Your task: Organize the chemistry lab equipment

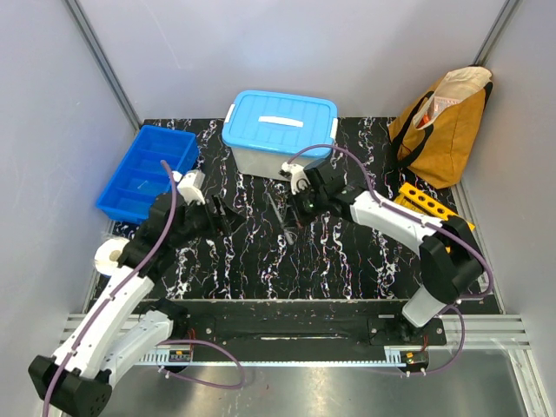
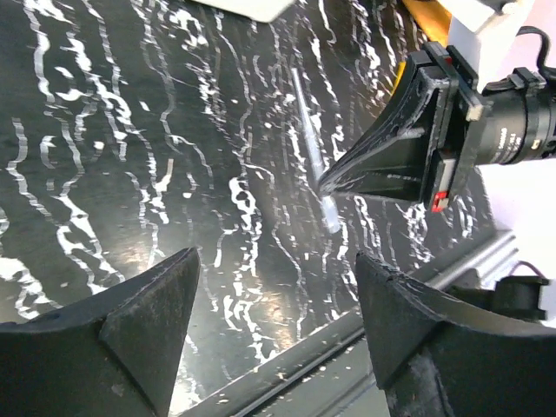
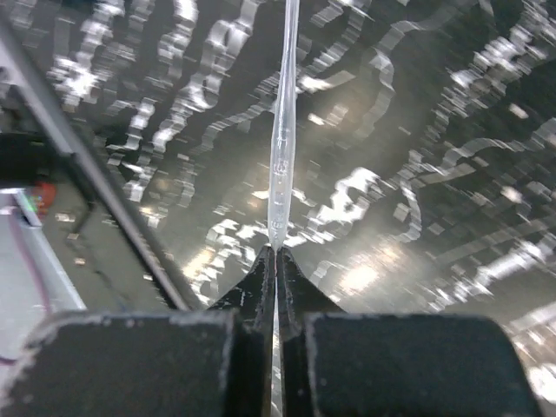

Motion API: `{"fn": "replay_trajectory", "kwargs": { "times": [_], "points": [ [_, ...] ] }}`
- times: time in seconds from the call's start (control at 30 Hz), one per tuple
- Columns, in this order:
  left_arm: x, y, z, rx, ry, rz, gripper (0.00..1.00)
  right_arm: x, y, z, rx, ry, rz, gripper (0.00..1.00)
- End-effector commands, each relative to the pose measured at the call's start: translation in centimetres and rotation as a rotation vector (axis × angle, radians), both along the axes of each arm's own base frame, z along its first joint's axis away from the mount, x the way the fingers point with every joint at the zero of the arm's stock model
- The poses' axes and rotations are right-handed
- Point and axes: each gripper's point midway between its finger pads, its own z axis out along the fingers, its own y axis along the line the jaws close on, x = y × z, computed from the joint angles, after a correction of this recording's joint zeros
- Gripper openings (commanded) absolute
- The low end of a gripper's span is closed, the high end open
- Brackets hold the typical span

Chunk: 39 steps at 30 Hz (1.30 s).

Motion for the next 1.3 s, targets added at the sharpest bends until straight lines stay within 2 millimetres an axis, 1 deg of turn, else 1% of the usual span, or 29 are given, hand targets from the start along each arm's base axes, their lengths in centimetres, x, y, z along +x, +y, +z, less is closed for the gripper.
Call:
{"fn": "replay_trajectory", "kwargs": {
  "times": [0.0,0.07,0.13,0.2,0.27,0.37,0.4,0.5,0.6,0.67,0.73,0.87,1.03,1.17,1.27],
  "points": [
    [0.2,-3.5,2.3,-0.166,-0.011,-0.126,0.75,-1.7,5.3,7.5,0.341,-0.025,0.07,0.03],
    [0.5,-3.8,2.3,-0.174,-0.001,-0.134,0.71,-2.4,6.4,10.1,0.459,-0.031,0.09,0.03],
    [0.9,-4.2,2.7,-0.198,-0.006,-0.137,0.7,-2.9,6.9,11.5,0.537,-0.035,0.102,0.03],
    [1.1,-4.7,2.9,-0.231,-0.019,-0.152,0.7,-3.2,7.1,12.0,0.567,-0.039,0.117,0.03],
    [1.4,-5.2,2.5,-0.256,-0.008,-0.164,0.7,-3.3,7.3,12.0,0.566,-0.032,0.134,0.04],
    [1.7,-5.9,2.0,-0.263,0.008,-0.194,0.69,-3.6,7.4,11.5,0.567,-0.01,0.149,0.04],
    [1.8,-6.0,1.7,-0.261,0.013,-0.2,0.69,-3.7,7.5,11.7,0.575,-0.009,0.159,0.04],
    [2.0,-6.2,0.8,-0.254,0.03,-0.207,0.68,-3.8,7.6,11.4,0.582,0.01,0.161,0.04],
    [2.3,-6.3,0.7,-0.255,0.021,-0.208,0.65,-4.1,7.9,11.3,0.596,0.033,0.172,0.04],
    [2.6,-6.2,0.8,-0.243,0.013,-0.199,0.59,-4.3,8.0,11.1,0.6,0.042,0.176,0.04],
    [2.7,-6.1,0.8,-0.234,0.013,-0.19,0.56,-4.5,8.1,10.8,0.598,0.051,0.182,0.04],
    [3.4,-4.9,0.8,-0.216,0.011,-0.097,0.53,-4.7,8.4,10.4,0.598,0.069,0.191,0.04],
    [3.8,-4.3,1.5,-0.267,0.008,-0.031,0.52,-5.3,8.6,10.2,0.605,0.08,0.203,0.04],
    [4.0,-4.3,2.0,-0.282,-0.003,-0.02,0.5,-5.5,8.6,10.2,0.604,0.083,0.207,0.04],
    [4.0,-4.5,1.4,-0.281,0.023,-0.03,0.43,-5.5,8.6,10.3,0.605,0.087,0.203,0.04]
  ]
}}
